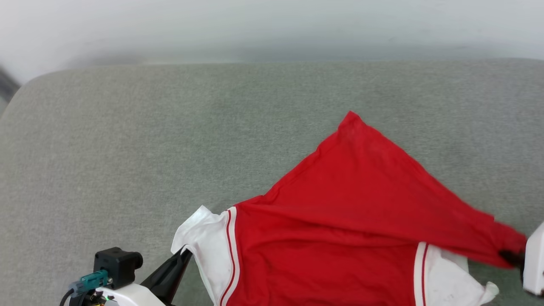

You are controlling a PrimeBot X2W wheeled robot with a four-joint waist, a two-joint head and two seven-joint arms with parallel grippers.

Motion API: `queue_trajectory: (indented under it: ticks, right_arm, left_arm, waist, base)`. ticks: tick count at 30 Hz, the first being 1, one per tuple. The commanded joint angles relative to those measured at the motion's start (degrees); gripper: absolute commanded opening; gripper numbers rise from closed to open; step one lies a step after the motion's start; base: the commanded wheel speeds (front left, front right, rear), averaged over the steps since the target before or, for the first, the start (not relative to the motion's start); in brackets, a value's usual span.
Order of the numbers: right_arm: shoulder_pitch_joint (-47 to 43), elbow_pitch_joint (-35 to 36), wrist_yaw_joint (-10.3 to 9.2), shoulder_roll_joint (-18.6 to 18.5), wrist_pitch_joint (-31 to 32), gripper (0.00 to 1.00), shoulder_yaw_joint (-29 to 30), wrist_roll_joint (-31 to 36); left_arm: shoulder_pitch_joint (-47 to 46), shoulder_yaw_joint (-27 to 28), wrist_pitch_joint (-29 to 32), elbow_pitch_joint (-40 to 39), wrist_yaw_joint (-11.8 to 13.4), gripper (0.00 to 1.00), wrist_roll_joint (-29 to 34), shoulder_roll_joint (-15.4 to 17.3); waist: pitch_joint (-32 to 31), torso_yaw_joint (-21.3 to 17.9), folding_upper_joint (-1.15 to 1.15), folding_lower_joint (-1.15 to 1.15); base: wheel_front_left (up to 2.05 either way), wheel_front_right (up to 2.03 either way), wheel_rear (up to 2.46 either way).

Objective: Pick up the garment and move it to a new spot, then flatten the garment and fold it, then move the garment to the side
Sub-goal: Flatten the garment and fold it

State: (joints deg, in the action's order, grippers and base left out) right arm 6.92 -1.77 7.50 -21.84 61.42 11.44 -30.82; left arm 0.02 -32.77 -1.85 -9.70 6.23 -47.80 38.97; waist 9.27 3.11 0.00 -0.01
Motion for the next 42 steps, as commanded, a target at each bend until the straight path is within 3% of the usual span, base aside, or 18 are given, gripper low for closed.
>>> queue_trajectory:
  ticks: [1, 11, 18, 19, 20, 28, 34, 42]
  right_arm:
    - [-2.26, 0.88, -0.02, 0.63, -0.36, 0.00, 0.00, -0.45]
    - [-14.30, 3.09, -0.02, 6.33, -4.82, 0.00, 1.11, -1.15]
    - [-16.02, 0.98, -0.02, 5.47, -7.80, 0.00, -1.24, -1.78]
    - [-15.60, 0.92, -0.02, 5.15, -8.17, 0.56, -1.51, -2.14]
    - [-15.01, 0.86, -0.02, 4.95, -8.50, 1.00, -1.52, -2.57]
    - [-10.37, 7.37, -0.02, 0.60, -5.90, 1.00, -2.80, -5.82]
    - [-2.57, 12.41, -0.02, 0.44, -1.18, 1.00, -3.58, -6.46]
    - [12.12, 8.39, -0.02, 0.73, 3.15, 1.00, -6.39, 0.45]
  left_arm:
    - [0.36, 0.52, -0.55, 0.07, 0.27, 0.00, -0.27, -0.23]
    - [-0.32, 0.59, -1.60, 0.51, 0.49, 0.00, -0.67, -1.47]
    - [-0.71, 0.12, -1.76, 0.81, 0.22, 0.00, -0.76, -2.20]
    - [-0.80, 0.07, -1.73, 0.81, 0.16, 0.00, -0.74, -2.18]
    - [-0.86, 0.06, -1.68, 0.79, 0.15, 0.00, -0.75, -2.12]
    - [-1.02, 0.01, -1.78, -0.07, 0.45, 0.00, -0.35, -1.59]
    - [-2.11, -0.25, -1.45, -1.47, 0.29, 0.00, 0.34, -1.45]
    - [-5.33, -1.06, -1.01, -2.72, -0.94, 0.00, 1.46, -2.24]
  waist:
    - [-1.16, -1.26, 0.00, 0.01]
    - [-2.00, -1.82, 0.00, 0.01]
    - [-1.95, -1.98, 0.00, 0.01]
    - [-1.97, -1.95, 0.00, 0.01]
    - [-1.98, -1.92, 0.00, 0.01]
    - [-1.57, -0.12, 0.00, 0.01]
    - [0.78, 2.45, 0.00, 0.01]
    - [6.25, 7.32, 0.00, 0.01]
  base:
    - [0.00, 0.00, 0.00]
    - [0.00, 0.00, 0.00]
    - [0.00, 0.00, 0.00]
    - [0.00, 0.00, 0.00]
    - [0.00, 0.00, 0.00]
    - [0.00, 0.00, 0.00]
    - [0.00, 0.00, 0.00]
    - [0.00, 0.00, 0.00]
